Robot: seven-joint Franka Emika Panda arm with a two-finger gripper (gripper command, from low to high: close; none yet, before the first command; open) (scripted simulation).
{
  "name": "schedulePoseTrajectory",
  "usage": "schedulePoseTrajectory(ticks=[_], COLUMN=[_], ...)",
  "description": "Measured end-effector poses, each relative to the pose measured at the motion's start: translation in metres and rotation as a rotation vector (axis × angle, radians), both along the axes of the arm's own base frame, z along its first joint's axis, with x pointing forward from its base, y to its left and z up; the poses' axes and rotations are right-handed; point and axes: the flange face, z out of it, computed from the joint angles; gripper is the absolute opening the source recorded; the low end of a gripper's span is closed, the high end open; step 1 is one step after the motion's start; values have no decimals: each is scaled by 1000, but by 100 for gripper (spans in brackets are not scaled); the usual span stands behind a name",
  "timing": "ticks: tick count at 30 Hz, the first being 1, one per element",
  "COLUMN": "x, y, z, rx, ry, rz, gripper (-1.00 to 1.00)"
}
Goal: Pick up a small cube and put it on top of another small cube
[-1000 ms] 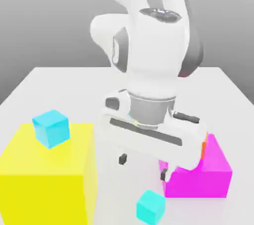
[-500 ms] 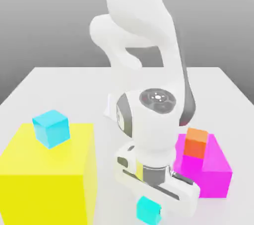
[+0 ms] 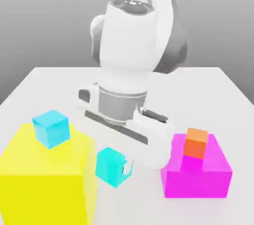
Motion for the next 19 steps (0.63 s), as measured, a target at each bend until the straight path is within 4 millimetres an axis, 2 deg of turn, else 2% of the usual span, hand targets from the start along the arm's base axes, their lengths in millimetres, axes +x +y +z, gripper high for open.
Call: schedulePoseTrajectory(ticks=[4,7,8,10,13,14,19], x=[-18,-42,-50,-55,-55,-56,-56], y=[-45,-74,-86,-107,-115,-116,-116], z=[66,116,124,111,68,52,52], rx=[18,62,86,129,146,147,147], ry=[6,1,12,64,87,88,88], rz=[-51,-77,-91,-129,-145,-146,-146], gripper=[-100,-100,-100,-100,-100,100,100])
